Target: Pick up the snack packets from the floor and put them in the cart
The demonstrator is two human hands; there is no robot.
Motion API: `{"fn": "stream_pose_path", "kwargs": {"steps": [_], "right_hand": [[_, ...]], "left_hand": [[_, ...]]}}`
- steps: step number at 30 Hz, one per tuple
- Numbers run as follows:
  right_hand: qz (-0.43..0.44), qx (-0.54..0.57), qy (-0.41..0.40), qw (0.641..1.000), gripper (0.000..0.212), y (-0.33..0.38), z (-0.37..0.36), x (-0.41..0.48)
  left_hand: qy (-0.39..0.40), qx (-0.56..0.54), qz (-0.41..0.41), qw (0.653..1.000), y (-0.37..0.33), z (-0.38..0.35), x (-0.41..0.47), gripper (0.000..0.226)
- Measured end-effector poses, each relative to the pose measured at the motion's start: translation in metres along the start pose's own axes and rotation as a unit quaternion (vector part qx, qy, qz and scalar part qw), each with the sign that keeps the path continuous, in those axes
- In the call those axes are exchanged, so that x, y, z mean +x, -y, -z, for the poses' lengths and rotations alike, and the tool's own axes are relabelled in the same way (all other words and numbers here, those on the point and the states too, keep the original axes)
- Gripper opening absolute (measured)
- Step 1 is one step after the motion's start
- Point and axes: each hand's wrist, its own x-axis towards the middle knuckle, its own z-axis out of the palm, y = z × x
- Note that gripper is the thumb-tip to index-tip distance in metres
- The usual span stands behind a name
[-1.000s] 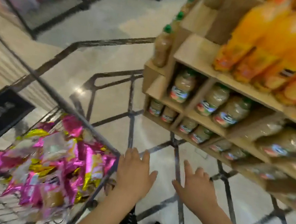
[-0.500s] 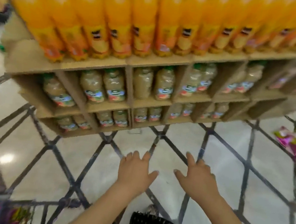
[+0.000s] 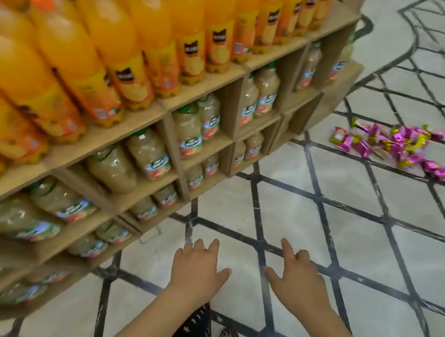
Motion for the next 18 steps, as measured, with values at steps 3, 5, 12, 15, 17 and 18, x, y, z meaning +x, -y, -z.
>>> {"fn": "stream_pose_path", "kwargs": {"steps": [3,5,12,15,17,18], "right_hand": [[-0.043,0.001,-0.021,0.999,0.074,0.006,0.024,0.035],[-0.062,0.007,-0.03,0.998,0.075,0.02,0.04,0.059],[-0.129,0.096,-0.057,0.985,0.077,0.07,0.07,0.108],[-0.157,0.114,-0.056,0.979,0.078,0.063,0.071,0.116],[-0.187,0.119,-0.05,0.974,0.078,0.05,0.075,0.12],[-0.201,0.125,-0.05,0.97,0.078,0.042,0.078,0.122]], "left_hand": [[-0.019,0.019,-0.03,0.999,0.005,0.035,0.046,0.074],[-0.035,0.022,-0.046,0.998,0.012,0.062,0.073,0.074],[-0.068,0.062,-0.105,0.99,0.027,0.137,0.145,0.078],[-0.077,0.064,-0.135,0.986,0.019,0.151,0.17,0.083],[-0.061,0.06,-0.151,0.985,0.009,0.156,0.185,0.085],[-0.053,0.063,-0.157,0.984,0.001,0.157,0.192,0.085]]}}
